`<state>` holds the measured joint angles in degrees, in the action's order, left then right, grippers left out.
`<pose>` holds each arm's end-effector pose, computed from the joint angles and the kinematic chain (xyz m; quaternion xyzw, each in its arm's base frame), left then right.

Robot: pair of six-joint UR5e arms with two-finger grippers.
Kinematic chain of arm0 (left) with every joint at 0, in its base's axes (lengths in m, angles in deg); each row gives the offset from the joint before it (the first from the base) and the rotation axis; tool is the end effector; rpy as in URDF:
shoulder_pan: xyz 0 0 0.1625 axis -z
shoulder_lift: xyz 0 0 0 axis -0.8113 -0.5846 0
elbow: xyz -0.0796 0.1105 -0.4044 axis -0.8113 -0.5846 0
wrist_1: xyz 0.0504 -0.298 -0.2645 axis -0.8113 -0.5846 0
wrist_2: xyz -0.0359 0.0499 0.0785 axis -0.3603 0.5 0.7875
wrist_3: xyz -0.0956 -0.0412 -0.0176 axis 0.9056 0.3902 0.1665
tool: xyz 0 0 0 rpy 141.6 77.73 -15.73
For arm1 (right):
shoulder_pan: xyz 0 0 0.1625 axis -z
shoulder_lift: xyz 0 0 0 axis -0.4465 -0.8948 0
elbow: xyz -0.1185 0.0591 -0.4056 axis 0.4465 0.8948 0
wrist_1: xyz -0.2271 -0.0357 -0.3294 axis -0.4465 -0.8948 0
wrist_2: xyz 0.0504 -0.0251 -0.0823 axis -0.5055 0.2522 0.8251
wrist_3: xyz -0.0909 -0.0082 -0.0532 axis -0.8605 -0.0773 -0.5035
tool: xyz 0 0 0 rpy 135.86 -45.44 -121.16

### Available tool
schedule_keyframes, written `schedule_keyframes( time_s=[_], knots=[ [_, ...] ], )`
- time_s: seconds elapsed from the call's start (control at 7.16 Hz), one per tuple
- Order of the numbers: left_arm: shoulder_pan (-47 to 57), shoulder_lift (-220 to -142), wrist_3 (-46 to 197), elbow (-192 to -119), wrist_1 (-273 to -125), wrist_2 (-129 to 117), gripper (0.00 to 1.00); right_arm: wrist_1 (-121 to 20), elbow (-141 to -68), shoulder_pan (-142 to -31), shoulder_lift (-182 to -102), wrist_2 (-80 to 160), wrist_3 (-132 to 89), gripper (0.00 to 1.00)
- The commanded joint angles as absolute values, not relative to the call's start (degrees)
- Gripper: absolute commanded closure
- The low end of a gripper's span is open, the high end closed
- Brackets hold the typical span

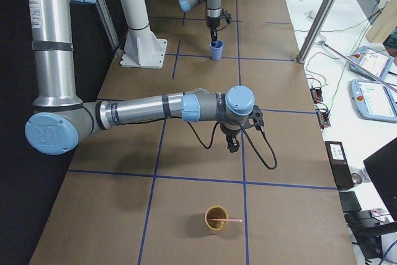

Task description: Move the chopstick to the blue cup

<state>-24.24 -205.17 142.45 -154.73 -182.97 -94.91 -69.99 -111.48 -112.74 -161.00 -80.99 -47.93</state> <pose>0.5628 -0.4357 0.1820 -0.0016 0.4800 -0.0839 0.8732 0.0159 -0.4857 0.5711 0.0610 -0.4513 -0.1231 0.8817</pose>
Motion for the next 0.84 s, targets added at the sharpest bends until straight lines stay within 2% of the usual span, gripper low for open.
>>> schedule_keyframes(
  time_s=[0.0, 0.14, 0.42, 0.7],
  knots=[
    [-19.9, -202.7, 142.4, -161.9, -180.0, -95.0, 0.06, -70.0, -111.6, -112.8, -161.0, -76.8, -47.6, 0.0],
    [-17.1, -198.9, 142.3, -165.6, -180.0, -95.2, 0.06, -70.1, -111.0, -114.8, -161.2, -71.7, -47.4, 0.02],
    [-12.8, -197.6, 142.3, -166.1, -180.1, -95.5, 0.06, -69.3, -107.8, -122.5, -161.8, -69.6, -48.0, 0.02],
    [-12.3, -197.5, 142.3, -166.2, -180.0, -95.6, 0.05, -59.3, -94.5, -128.1, -160.3, -69.7, -47.6, 0.07]
  ],
)
